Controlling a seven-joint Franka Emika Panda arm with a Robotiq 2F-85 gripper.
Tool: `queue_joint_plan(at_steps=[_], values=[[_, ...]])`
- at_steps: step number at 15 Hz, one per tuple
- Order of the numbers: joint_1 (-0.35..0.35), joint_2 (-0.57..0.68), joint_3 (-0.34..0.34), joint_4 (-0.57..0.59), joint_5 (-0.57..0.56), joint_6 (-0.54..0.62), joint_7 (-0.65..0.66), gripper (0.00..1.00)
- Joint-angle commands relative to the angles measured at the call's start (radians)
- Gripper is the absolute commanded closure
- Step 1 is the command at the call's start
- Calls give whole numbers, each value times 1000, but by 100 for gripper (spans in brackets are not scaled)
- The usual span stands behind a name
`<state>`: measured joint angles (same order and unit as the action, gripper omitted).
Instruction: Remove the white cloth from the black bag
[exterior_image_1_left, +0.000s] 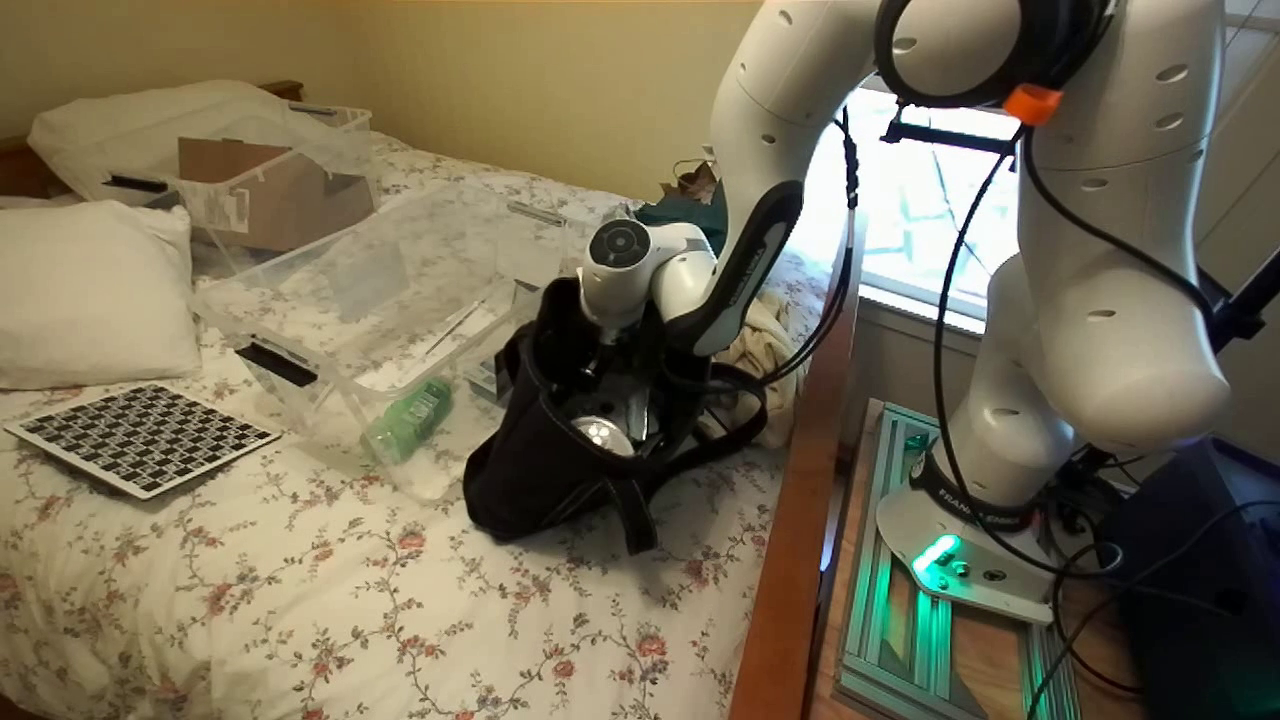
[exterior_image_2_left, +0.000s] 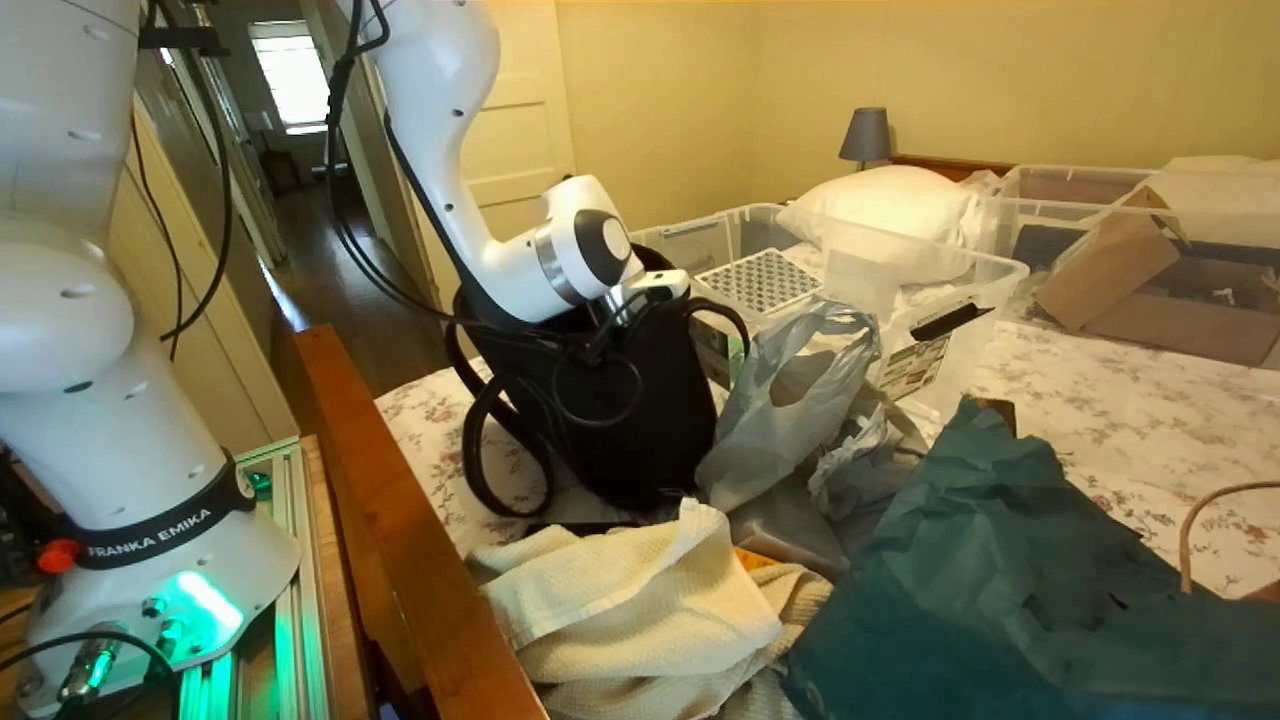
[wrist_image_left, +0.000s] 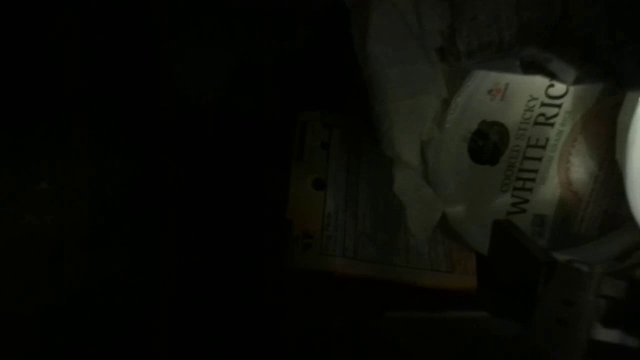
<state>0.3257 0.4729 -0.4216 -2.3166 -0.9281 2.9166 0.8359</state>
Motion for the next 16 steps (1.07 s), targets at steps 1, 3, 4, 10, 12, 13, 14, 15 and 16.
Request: queue_joint_plan(at_steps=[1,3,4,10,12,13,14,15,16], values=[[92,-5,-102,8,-148,21,100,0],[163,-36,-161,-3,-269,-3,154,0],[191,-44,-183,-4,-328,-10,173,0],[237,-4,-198,7,-431,-32,156,0],[228,21,-189,18,-424,-19,133,0],[229,33,-188,25,-429,-20,122,0],[228,42,-186,30,-427,-21,104,0],[224,55,-183,38,-424,-18,84,0],[222,65,-181,43,-419,-22,65,0]])
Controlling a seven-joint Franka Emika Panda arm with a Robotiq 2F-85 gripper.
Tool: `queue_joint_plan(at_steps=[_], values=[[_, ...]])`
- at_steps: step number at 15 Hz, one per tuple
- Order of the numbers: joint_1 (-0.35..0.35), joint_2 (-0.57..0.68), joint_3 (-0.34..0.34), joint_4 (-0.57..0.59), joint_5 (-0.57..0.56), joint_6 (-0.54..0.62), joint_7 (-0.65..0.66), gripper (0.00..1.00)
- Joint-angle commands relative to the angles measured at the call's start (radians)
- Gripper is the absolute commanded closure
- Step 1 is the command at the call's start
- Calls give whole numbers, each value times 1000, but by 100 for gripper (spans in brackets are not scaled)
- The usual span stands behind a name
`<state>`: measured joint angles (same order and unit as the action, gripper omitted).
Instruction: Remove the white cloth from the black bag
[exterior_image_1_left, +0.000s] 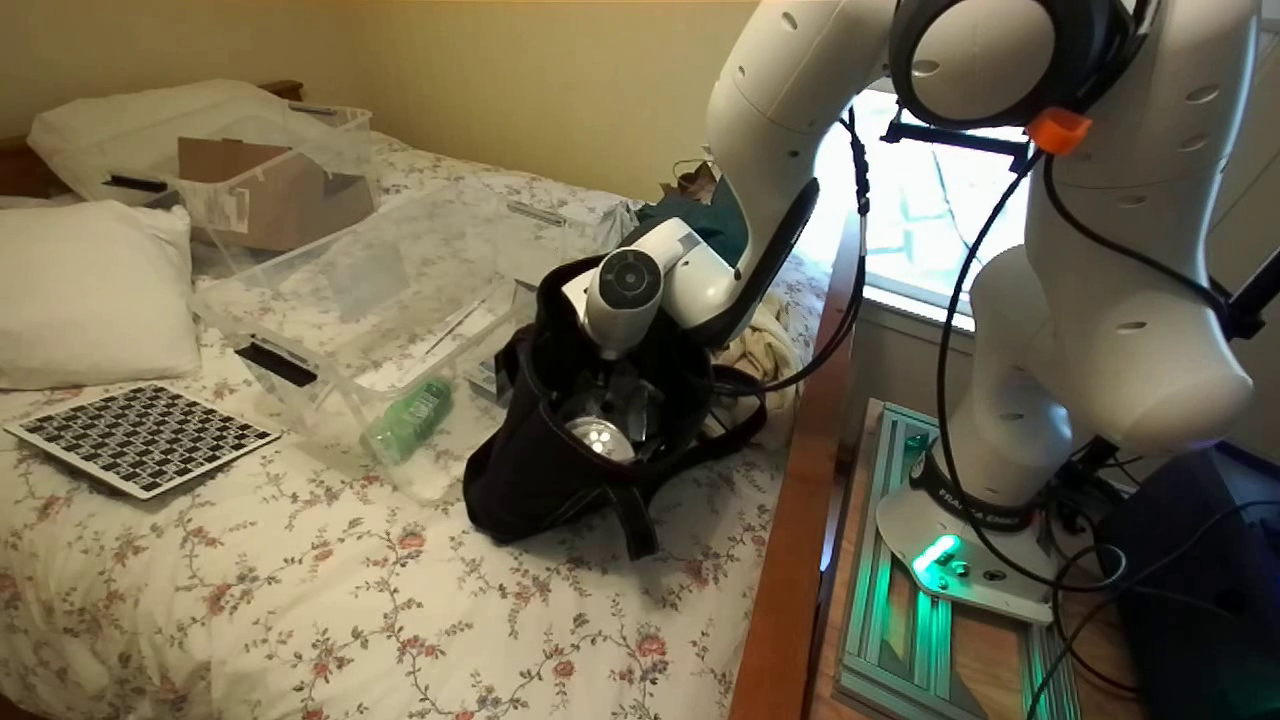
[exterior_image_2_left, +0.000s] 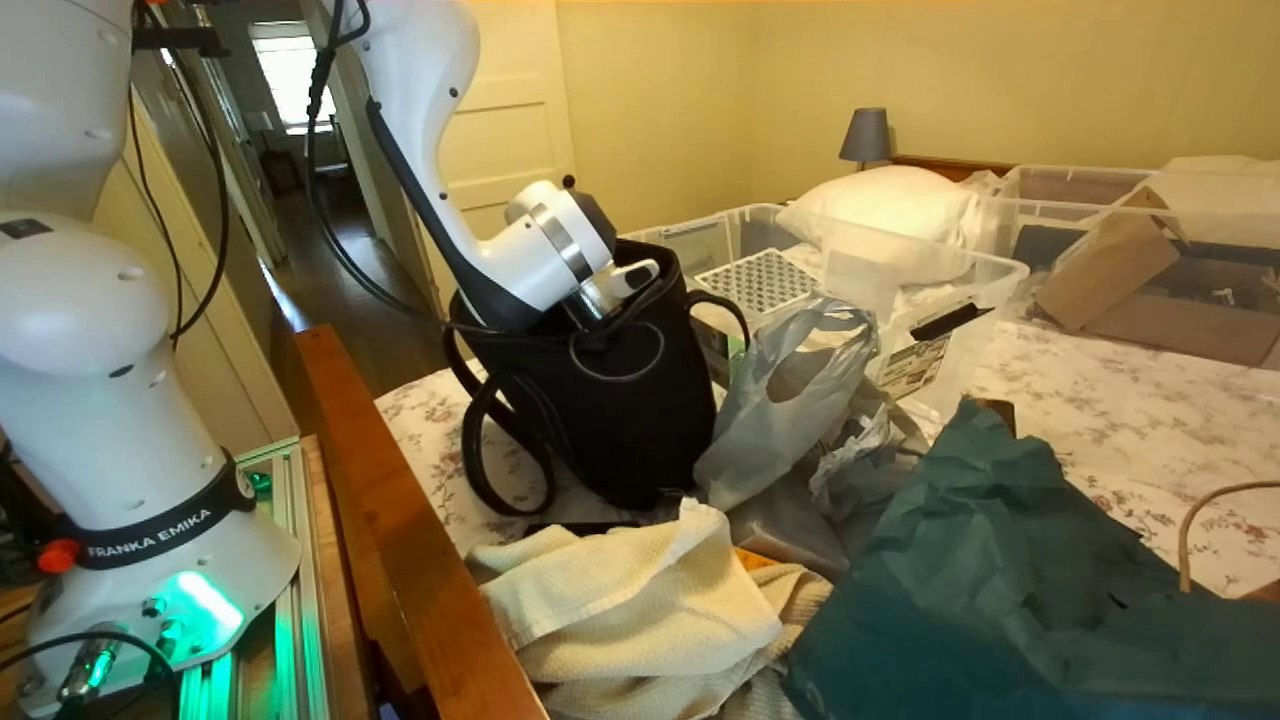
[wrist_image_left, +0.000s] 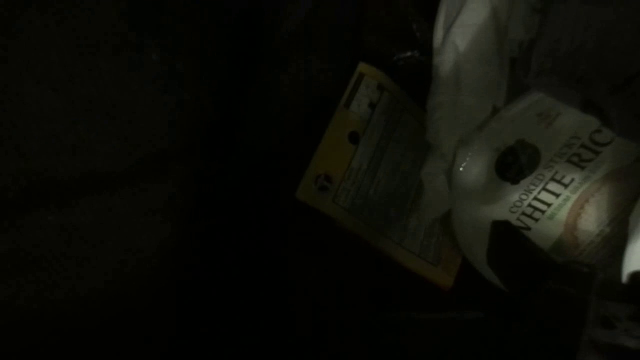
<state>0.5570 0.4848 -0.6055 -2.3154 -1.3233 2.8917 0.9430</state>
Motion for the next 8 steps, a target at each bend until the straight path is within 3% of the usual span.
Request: queue_joint_plan(at_steps=[1,8], values=[[-13,66,6,49,-17,1,-65,0],[-37,146,42,91,69,-66,-223,0]])
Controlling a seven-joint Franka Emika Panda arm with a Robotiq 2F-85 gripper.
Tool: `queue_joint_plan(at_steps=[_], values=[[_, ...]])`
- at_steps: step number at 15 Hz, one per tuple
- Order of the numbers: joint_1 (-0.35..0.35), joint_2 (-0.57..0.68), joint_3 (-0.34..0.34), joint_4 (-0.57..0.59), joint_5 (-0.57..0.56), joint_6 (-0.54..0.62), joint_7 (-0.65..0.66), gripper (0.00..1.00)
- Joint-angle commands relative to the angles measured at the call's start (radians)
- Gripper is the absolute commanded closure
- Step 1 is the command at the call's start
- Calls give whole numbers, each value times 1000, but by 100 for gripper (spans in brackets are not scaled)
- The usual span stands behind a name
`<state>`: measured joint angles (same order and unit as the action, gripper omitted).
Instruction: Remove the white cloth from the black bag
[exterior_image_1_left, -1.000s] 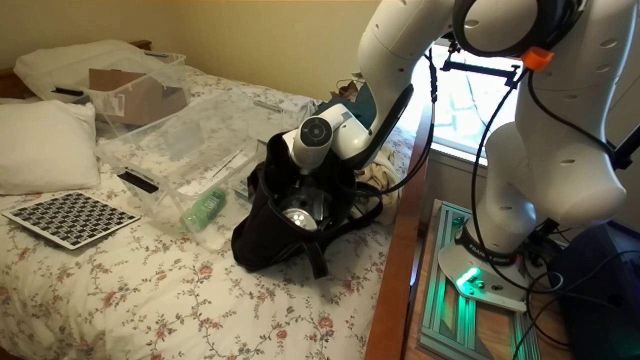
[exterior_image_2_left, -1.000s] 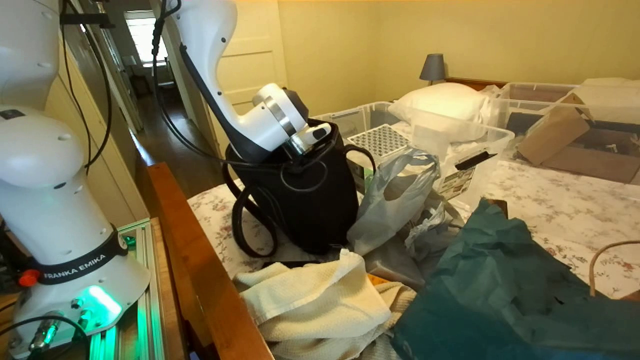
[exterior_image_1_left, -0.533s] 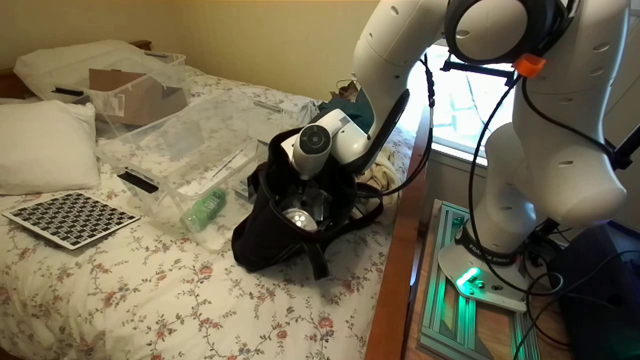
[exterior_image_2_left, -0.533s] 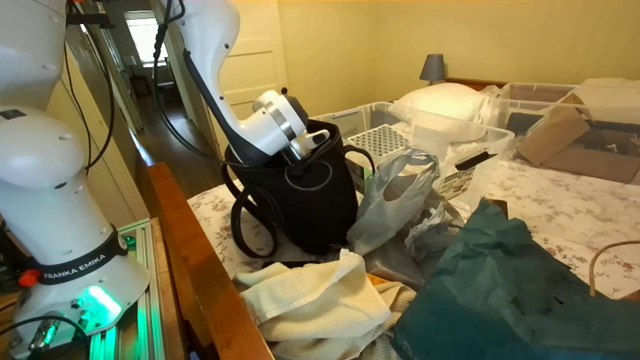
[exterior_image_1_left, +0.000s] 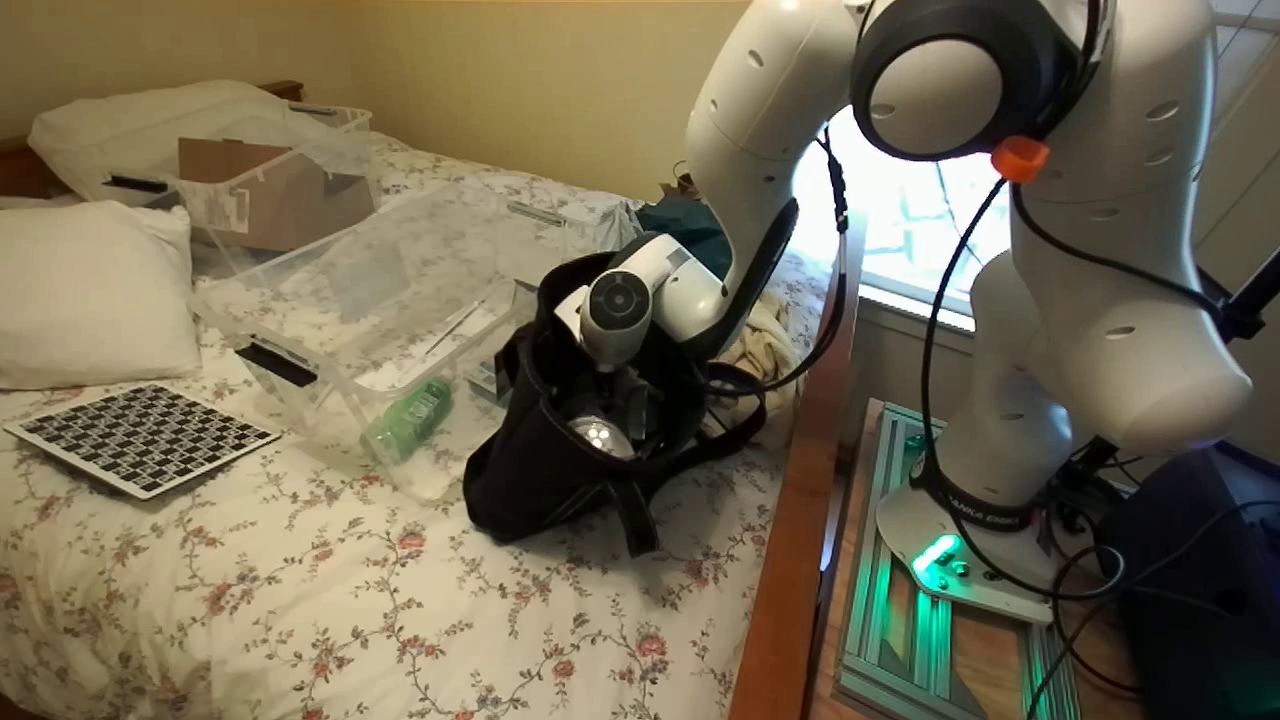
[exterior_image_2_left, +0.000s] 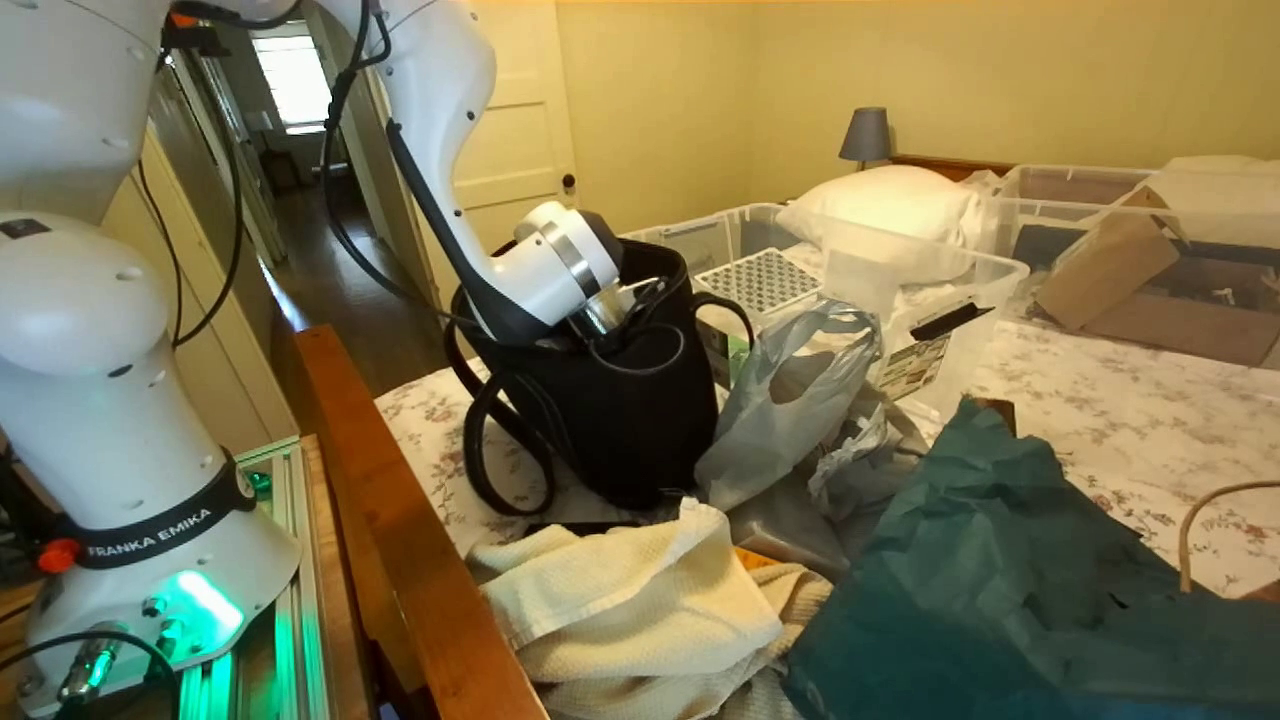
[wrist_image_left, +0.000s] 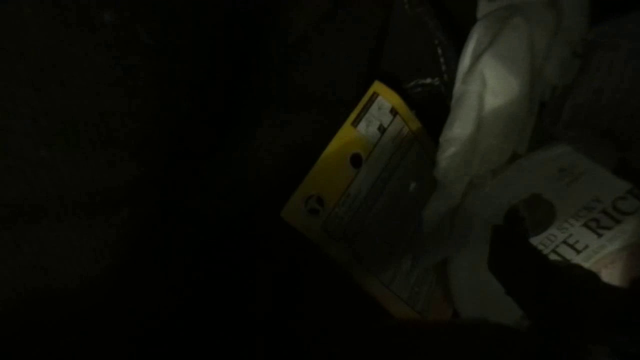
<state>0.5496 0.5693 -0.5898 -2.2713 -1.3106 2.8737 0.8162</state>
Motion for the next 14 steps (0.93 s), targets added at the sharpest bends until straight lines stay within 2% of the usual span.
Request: queue_joint_plan(at_steps=[1,2,3,6,7,9,12,13,14], values=[[-31,70,34,52,72,-78,-119,0],[-33,77,44,56,91,-109,-149,0],[-37,84,56,59,116,-140,-185,19],[-44,89,78,77,166,-208,-276,40],[-174,44,211,91,91,-288,-269,48],[-245,29,284,101,84,-329,-305,62],[-368,-16,386,86,98,-331,-367,81],[-400,-31,409,76,104,-321,-383,81],[-433,-45,430,67,113,-305,-395,87]])
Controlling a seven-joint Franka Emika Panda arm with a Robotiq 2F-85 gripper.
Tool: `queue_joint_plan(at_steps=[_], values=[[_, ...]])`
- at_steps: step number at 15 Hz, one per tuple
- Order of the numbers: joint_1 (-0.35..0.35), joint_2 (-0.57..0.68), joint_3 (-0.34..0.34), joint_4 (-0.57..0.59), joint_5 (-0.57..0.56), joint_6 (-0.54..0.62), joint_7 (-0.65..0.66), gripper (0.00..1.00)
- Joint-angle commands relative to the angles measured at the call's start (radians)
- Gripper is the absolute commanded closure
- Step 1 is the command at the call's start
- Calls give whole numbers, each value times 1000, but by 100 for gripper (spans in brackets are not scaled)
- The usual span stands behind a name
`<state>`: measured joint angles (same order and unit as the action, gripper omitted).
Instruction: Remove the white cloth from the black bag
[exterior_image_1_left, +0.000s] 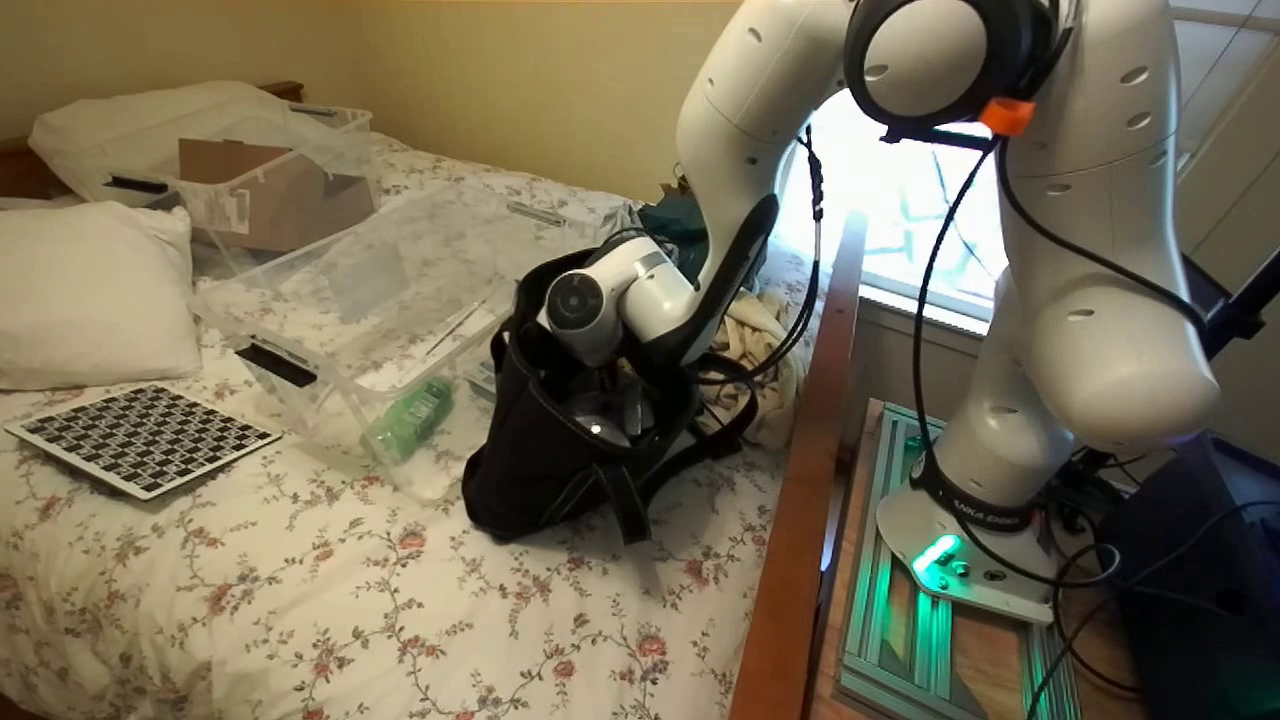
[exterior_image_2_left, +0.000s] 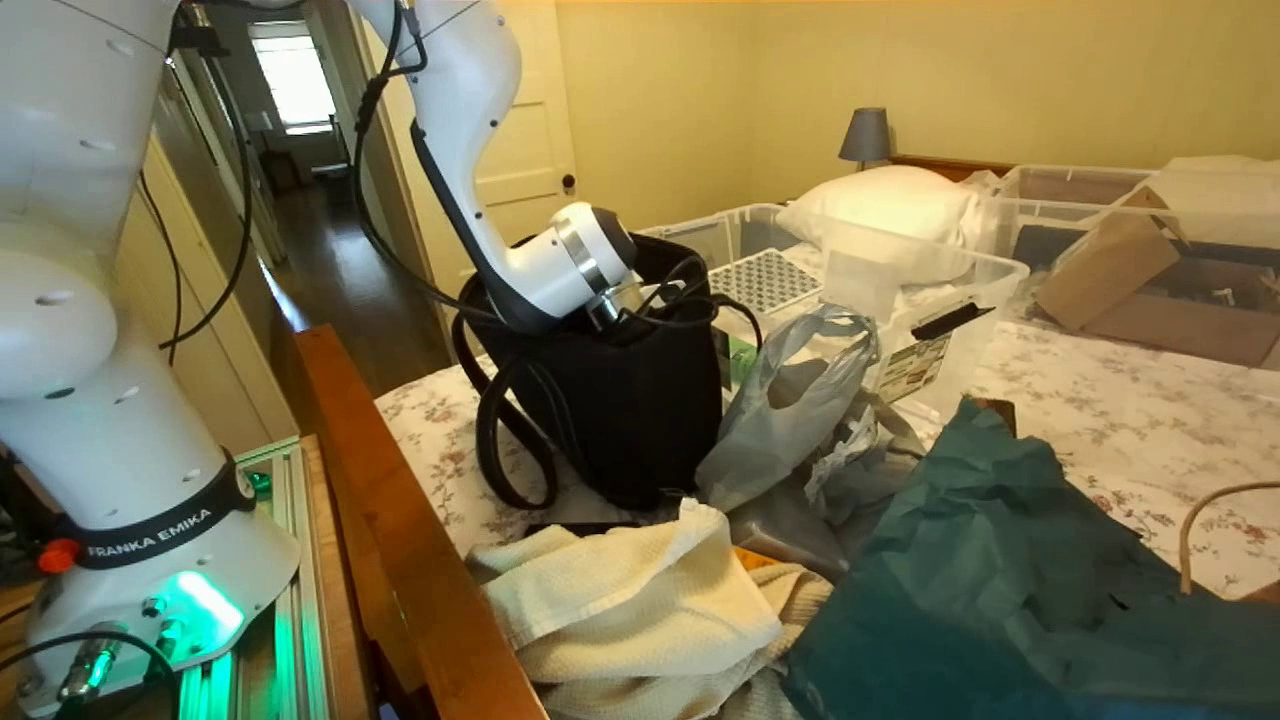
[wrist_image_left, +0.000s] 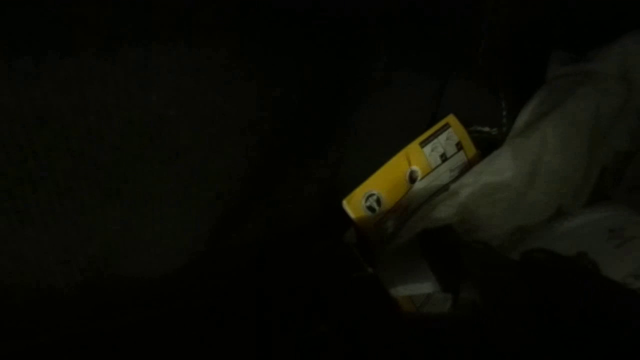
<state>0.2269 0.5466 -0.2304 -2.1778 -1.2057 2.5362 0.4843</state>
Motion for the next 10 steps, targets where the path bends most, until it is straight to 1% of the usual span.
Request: queue_joint_plan(at_steps=[1,2,3,4,5,7,10], values=[[-137,-39,90,-38,16,46,-72,92],[-160,-50,108,-48,27,61,-80,97],[-181,-62,122,-61,41,76,-84,100],[-196,-74,133,-74,49,86,-80,96],[-206,-90,140,-88,56,95,-71,96],[-213,-130,146,-124,61,108,-46,99],[-201,-193,139,-181,70,115,15,97]])
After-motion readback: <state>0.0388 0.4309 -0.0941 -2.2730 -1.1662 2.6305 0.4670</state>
